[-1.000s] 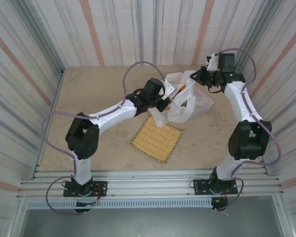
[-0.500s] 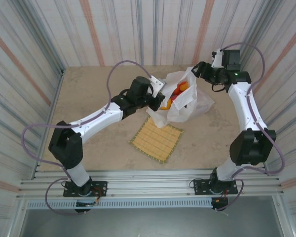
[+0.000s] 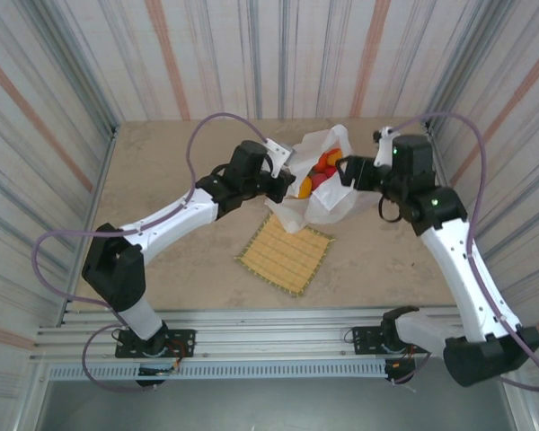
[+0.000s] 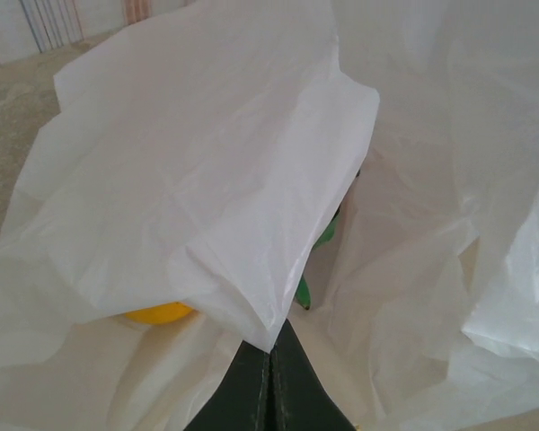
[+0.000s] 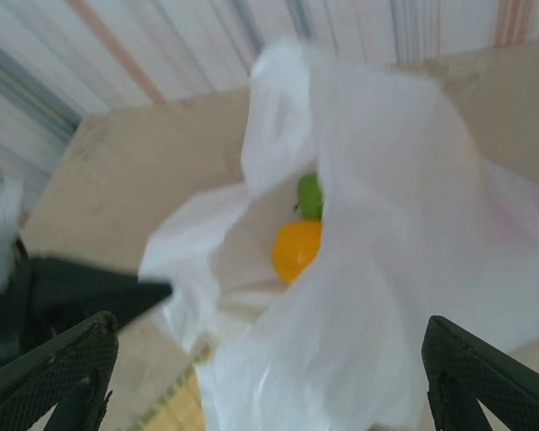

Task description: Place the fruits into the plastic bag

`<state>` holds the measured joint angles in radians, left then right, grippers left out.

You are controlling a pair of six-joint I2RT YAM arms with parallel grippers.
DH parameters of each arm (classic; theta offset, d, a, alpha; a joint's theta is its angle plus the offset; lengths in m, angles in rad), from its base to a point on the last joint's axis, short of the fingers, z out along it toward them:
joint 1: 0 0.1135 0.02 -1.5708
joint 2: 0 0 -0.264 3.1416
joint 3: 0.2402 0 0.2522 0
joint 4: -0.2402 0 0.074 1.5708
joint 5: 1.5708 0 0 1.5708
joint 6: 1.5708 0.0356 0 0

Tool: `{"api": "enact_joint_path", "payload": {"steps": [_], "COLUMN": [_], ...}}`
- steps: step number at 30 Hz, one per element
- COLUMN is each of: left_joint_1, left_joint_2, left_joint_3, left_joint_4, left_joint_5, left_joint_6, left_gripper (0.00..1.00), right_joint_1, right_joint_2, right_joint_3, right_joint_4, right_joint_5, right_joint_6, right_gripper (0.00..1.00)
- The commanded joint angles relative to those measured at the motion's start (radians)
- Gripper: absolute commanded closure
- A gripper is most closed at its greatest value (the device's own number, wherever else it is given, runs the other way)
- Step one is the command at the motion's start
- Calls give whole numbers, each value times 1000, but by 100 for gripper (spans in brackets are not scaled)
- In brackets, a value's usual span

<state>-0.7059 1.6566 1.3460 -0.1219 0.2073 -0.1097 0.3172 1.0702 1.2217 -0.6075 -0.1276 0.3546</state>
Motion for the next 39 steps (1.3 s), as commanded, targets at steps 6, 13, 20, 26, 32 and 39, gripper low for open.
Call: {"api": "enact_joint_path", "payload": {"steps": [6,13,20,26,32,39], "left_joint_1": [18,22,26,35,37,63], "left_joint_2": [-36,-41,-54,-75,-70,-18], "left_joint_3": [0,6,-5,7,108,302], "left_joint_4": [14,2,3,0,-44,-87], "left_joint_5": [20,16,13,4,-89,-206], "left_joint_6": [-9,2,2,-22,-2,-10], "left_gripper": [100,100,100,100,100,100], "right_joint_1": [229,294,296,294,198,-26], "right_joint_2": [-187,-124,-38,-73,-105,-57], "right_joint_3": [-301,-427,-445,-389,-212,-4], "right_joint_4": [131,351,475,427,304,295], "right_joint_5": [126,134,172,250,311,158], "right_joint_6": [40,55,24,-22,-93,-70], "right_gripper": [14,17,49,98,100,100]}}
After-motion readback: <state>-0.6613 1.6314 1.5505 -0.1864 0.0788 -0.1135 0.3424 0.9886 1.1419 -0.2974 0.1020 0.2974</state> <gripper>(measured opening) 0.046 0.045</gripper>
